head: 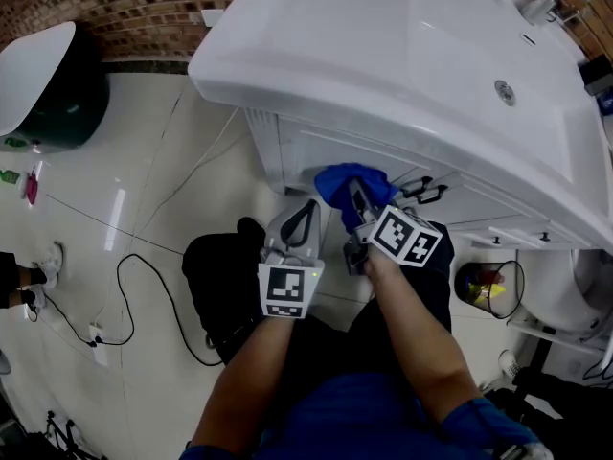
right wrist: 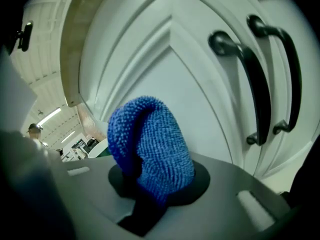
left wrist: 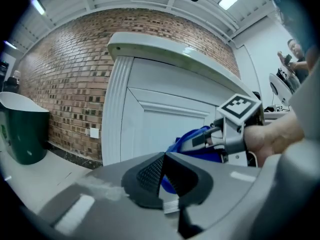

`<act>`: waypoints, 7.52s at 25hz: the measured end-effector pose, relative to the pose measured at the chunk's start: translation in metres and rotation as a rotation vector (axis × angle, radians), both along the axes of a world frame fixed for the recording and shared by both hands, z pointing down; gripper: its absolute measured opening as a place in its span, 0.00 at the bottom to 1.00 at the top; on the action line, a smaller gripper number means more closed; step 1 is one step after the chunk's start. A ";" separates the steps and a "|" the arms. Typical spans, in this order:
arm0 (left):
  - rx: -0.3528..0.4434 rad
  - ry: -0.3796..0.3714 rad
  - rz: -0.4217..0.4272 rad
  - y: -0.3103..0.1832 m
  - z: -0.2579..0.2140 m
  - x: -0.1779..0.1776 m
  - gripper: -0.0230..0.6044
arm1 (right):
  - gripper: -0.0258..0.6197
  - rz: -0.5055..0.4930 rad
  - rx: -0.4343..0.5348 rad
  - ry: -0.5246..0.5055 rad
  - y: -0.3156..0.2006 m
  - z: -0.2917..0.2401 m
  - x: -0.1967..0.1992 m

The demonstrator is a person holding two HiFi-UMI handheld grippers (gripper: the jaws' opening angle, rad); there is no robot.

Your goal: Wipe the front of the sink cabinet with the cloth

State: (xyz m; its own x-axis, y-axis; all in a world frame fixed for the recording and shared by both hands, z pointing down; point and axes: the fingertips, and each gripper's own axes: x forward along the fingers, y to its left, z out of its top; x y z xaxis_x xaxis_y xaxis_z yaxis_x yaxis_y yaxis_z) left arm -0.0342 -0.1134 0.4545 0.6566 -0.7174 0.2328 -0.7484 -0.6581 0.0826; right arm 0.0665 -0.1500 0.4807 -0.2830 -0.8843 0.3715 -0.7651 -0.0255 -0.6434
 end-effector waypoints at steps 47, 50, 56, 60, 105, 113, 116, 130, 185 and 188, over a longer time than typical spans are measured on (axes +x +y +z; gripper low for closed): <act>0.017 -0.011 0.121 0.022 -0.002 0.064 0.04 | 0.15 -0.049 0.242 0.013 0.012 -0.099 0.021; 0.020 -0.007 0.113 0.023 -0.003 0.061 0.04 | 0.15 -0.036 0.207 0.009 0.008 -0.086 0.026; -0.005 0.000 0.076 0.013 0.002 0.052 0.04 | 0.15 -0.010 0.104 0.009 0.010 -0.040 0.028; -0.024 -0.002 0.060 0.008 0.006 0.052 0.04 | 0.15 0.008 0.007 0.030 0.014 0.005 0.034; 0.034 -0.028 0.114 0.022 -0.003 0.067 0.04 | 0.15 0.124 0.233 0.119 0.039 -0.123 0.077; 0.025 -0.015 0.095 0.017 -0.004 0.063 0.04 | 0.15 0.113 0.093 0.093 0.030 -0.063 0.061; 0.016 -0.010 0.079 0.014 -0.003 0.058 0.04 | 0.15 0.113 0.024 0.101 0.030 -0.030 0.055; -0.087 -0.016 0.054 -0.007 0.017 0.049 0.04 | 0.15 0.126 -0.348 0.119 0.039 0.148 0.072; -0.080 -0.054 0.117 0.013 0.026 0.108 0.04 | 0.15 0.199 -0.154 -0.097 0.062 0.099 0.114; -0.083 -0.064 0.123 0.012 0.027 0.102 0.04 | 0.15 0.214 -0.218 -0.117 0.061 0.128 0.109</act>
